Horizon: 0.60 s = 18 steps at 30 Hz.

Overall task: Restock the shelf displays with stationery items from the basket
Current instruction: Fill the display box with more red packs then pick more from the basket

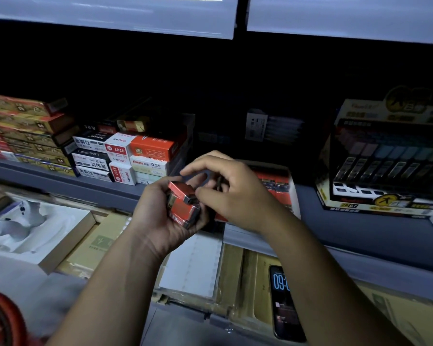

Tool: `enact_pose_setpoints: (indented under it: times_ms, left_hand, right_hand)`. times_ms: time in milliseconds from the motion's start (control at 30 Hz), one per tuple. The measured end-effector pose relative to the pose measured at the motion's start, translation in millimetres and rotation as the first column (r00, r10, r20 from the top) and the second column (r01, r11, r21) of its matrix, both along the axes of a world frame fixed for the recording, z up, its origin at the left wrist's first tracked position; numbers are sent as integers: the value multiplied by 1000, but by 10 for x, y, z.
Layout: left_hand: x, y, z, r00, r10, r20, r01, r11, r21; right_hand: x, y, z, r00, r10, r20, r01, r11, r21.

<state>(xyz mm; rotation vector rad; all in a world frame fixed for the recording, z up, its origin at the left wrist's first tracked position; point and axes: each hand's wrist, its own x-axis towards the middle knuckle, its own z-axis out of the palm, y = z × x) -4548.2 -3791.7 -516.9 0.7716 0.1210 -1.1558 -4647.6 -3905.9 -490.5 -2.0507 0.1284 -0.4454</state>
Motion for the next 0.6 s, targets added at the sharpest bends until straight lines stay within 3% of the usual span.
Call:
enact_pose_setpoints:
  times_ms: [300, 467, 600]
  left_hand:
    - [2, -6, -15, 1000, 23, 21, -23, 1000, -17]
    - [1, 3, 5, 1000, -5, 26, 5, 1000, 15]
    - [-2, 3, 30, 999, 2, -39, -1, 1000, 24]
  right_hand:
    - [31, 38, -7, 990, 84, -110, -81, 996, 30]
    - [20, 28, 1, 994, 94, -52, -88, 989, 121]
    - [28, 14, 21, 999, -4, 37, -4, 979, 202]
